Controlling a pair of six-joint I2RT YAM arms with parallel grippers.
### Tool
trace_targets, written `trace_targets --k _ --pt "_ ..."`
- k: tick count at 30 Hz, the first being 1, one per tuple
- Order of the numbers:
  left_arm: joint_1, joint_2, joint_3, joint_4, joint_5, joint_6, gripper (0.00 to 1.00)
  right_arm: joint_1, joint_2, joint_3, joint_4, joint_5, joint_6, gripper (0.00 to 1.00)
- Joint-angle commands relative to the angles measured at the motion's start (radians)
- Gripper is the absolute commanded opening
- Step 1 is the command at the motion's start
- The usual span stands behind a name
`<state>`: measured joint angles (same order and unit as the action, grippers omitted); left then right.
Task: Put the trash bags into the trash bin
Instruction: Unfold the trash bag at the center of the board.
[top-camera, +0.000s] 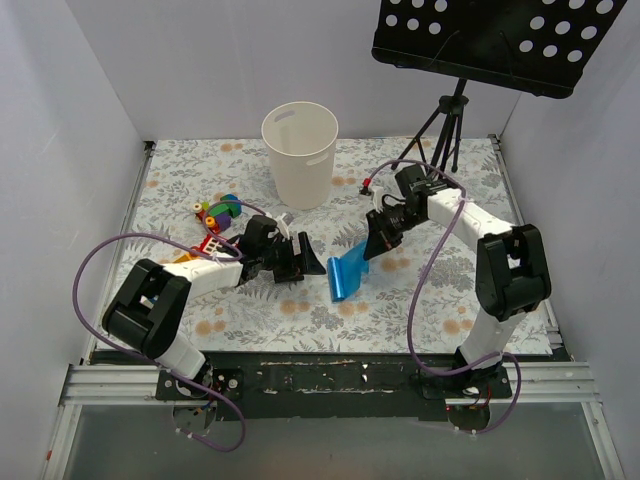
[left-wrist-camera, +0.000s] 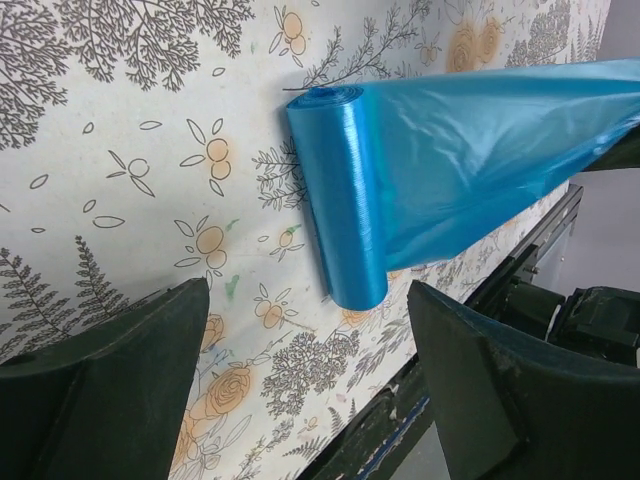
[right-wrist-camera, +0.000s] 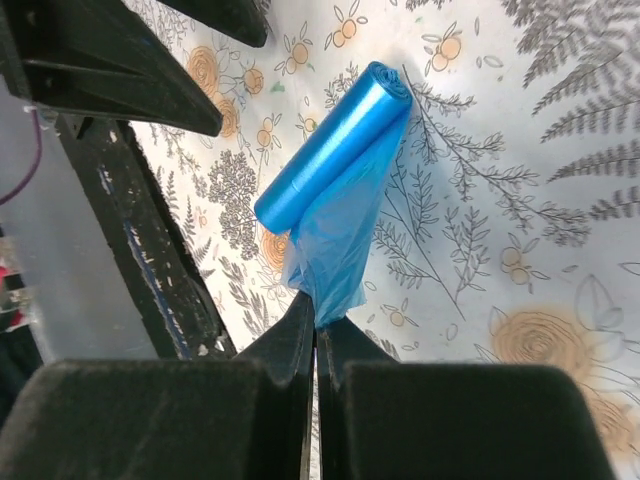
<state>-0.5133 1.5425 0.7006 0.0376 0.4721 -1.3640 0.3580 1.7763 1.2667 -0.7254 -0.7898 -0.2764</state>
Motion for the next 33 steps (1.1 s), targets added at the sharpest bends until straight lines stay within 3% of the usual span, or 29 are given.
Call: trace_targets --k 1,16,33 --pt "0.001 -0.03 0.025 0.002 -0.038 0.028 0.82 0.006 -0.086 0.08 -0.146 0.078 -0.125 0.01" --pt "0.001 0.062 0.088 -0.031 -0.105 0.04 0.8 -0.017 -0.209 0.227 -0.396 0.178 -0.326 0.01" --pt "0.001 0.11 0.134 -0.111 -0.205 0.031 0.78 -0.14 -0.232 0.375 -0.58 0.21 -0.383 0.01"
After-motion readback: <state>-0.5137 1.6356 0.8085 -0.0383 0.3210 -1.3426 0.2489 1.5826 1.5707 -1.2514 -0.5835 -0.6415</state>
